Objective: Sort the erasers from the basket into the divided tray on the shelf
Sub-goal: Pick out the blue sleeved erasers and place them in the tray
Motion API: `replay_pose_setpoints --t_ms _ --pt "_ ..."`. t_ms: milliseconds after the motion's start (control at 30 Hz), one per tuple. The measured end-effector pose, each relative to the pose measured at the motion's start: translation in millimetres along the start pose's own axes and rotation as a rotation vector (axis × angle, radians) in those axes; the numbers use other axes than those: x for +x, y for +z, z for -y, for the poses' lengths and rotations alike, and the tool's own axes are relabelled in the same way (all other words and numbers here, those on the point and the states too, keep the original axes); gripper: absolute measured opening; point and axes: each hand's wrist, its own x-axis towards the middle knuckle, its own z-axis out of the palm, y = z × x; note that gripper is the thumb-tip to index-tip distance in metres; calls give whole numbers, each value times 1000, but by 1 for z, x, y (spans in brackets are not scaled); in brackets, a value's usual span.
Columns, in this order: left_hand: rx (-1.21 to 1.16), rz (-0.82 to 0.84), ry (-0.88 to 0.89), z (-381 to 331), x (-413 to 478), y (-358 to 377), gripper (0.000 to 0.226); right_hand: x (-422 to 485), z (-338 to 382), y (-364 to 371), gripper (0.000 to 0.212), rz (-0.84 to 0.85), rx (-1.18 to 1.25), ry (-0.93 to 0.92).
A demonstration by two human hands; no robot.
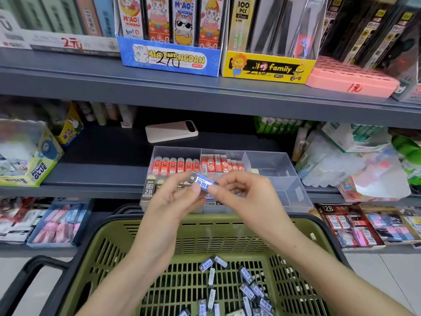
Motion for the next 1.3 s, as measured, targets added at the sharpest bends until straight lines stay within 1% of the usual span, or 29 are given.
replay_pose_setpoints --t_ms 100,200,267,333,400,500,600,667,700,733,767,833,867,967,1033,1100,1167,1233,1300 --pt "115 -10 70 1 1 12 23 -1 -2 -5 7 4 254 88" --pt "351 48 196 2 7 19 4 3 1 -11 8 7 383 64" --pt "464 67 229 3 13 20 6 7 2 -16 10 51 416 13" --pt "479 111 231 -1 19 18 12 12 0 -23 25 106 400 -39" --pt "482 196 219 -5 23 14 19 16 -2 -29 31 137 356 -73" --pt "505 301 176 -6 28 12 30 21 -5 -32 23 198 331 -99" --pt "531 344 154 -6 31 12 29 26 -8 -33 16 301 315 -92" --pt "590 341 188 -5 32 11 24 34 -12 -37 18 279 322 -36" --pt "654 305 227 -4 31 8 23 39 -14 -40 22 241 320 5" --pt "723 244 272 -2 29 4 25 44 -16 -43 24 202 282 40" --pt "783 171 316 -1 26 0 29 49 -19 -46 22 174 189 60" --pt "823 54 371 -1 18 -11 36 58 -26 -47 16 187 -124 77" --pt "811 19 383 0 13 -17 35 62 -30 -45 15 214 -317 75" --pt "769 -55 410 2 0 -32 28 69 -40 -32 17 278 -916 -30" --pt "751 -85 415 4 -4 -39 23 72 -41 -22 17 330 -1136 -117" --pt "730 -101 401 4 -5 -43 14 77 -43 -16 20 380 -1263 -152" --pt "716 -101 396 4 -6 -45 17 81 -45 -13 24 408 -1328 -137" --pt "713 -103 396 4 -6 -46 17 84 -45 -11 25 431 -1332 -116" --pt "710 -100 391 4 -6 -47 15 85 -46 -12 28 472 -1277 -84"
